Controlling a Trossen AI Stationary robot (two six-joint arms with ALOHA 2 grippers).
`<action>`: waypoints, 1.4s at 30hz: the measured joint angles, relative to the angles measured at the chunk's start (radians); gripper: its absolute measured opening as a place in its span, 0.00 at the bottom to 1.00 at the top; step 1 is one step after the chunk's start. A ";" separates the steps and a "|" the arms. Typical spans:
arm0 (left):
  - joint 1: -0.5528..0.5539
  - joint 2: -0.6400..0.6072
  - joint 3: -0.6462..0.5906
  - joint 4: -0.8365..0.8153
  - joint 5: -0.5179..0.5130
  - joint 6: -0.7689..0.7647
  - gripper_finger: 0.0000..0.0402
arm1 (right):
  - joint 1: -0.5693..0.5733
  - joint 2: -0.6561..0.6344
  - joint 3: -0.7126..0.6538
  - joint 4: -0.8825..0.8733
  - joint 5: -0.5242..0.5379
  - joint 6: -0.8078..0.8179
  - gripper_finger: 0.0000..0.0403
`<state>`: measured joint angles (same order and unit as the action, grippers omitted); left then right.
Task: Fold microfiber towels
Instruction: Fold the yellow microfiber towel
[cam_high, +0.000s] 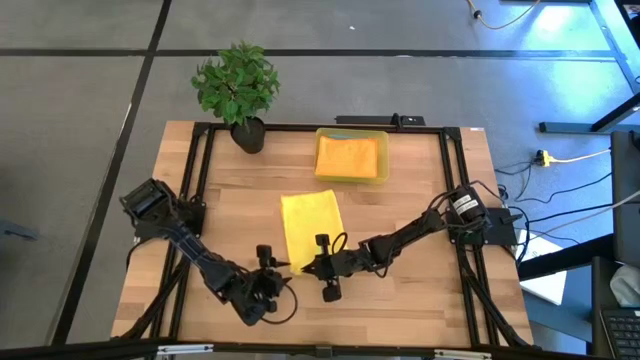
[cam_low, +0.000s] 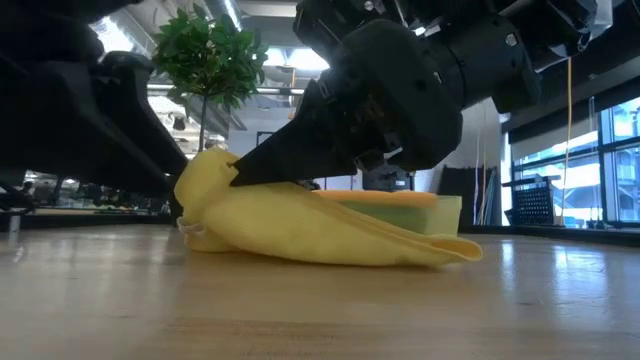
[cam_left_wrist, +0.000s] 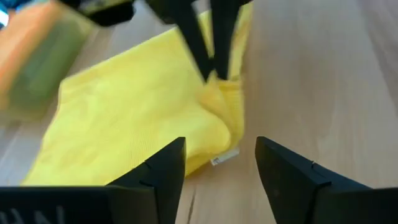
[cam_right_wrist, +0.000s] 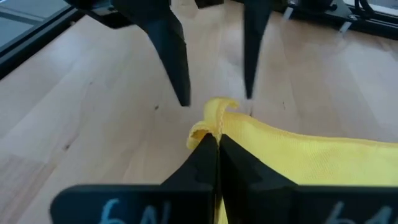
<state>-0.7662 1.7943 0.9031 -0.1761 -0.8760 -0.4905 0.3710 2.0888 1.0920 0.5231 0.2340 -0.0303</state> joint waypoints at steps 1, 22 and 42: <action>0.003 0.000 0.000 -0.007 -0.001 -0.029 0.47 | 0.000 0.000 0.000 0.002 0.000 0.000 0.03; 0.051 0.118 0.000 0.259 -0.088 -0.005 0.55 | -0.002 -0.001 0.000 0.020 0.000 0.024 0.02; -0.011 0.108 0.000 0.232 -0.223 0.012 0.53 | -0.008 -0.001 0.000 0.011 0.001 0.051 0.03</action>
<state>-0.7772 1.9026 0.9031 0.0563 -1.0993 -0.4790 0.3629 2.0876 1.0920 0.5343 0.2350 0.0205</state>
